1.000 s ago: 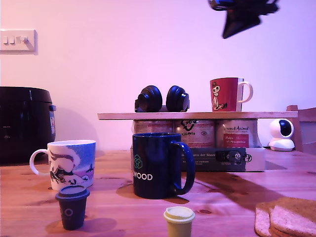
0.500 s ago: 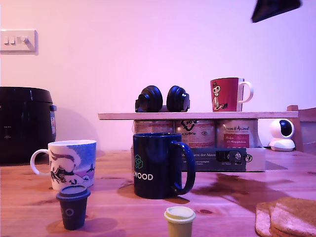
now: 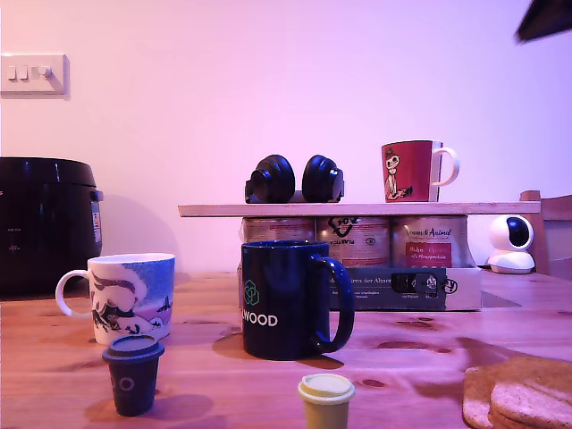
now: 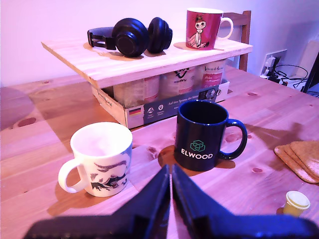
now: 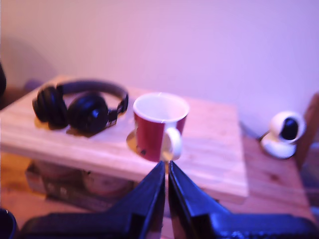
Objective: Pick up the red coffee cup and place it on the shelf behind you
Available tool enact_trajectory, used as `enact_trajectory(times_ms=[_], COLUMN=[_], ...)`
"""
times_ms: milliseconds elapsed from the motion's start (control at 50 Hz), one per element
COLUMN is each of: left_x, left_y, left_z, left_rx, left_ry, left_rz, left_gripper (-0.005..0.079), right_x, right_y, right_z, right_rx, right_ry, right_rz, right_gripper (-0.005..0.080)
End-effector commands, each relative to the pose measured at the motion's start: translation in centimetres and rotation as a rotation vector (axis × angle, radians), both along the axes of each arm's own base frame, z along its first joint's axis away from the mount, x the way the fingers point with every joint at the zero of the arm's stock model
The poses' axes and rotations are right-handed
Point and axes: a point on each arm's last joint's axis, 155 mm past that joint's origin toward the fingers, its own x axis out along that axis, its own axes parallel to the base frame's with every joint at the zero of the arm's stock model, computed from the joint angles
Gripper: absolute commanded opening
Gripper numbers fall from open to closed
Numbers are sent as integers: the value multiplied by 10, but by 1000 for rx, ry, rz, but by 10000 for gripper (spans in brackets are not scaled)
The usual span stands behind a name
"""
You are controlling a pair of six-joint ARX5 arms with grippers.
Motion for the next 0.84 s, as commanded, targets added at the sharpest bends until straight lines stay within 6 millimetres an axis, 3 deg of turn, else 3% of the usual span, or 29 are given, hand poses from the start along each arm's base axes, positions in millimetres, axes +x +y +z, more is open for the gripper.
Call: enact_trajectory(times_ms=[0,340,420,660,820], left_x=[0,-6,-8,-15,-19], left_y=[-1,-1,-1,-1,-1], left_z=[-8,-27,-32,-46,-54], left_rx=[1,3,4,4,5], left_ry=[23,118,141,215,260], left_rz=[-5,-5,-5,-5,-5], left_gripper=[-20,-20,-20,-20,-20], right_x=[-7,-36,-40,-44,-43], right_y=[-3,-13,-13,-3,2], right_z=[-2,15,12,19,13], right_rx=[12,28,27,35,12], right_ry=[-8,-73,-57,-85,-67], right_rz=[-8,-19,-19,34,52], right_gripper=[-12,-12,-12,-12,-12])
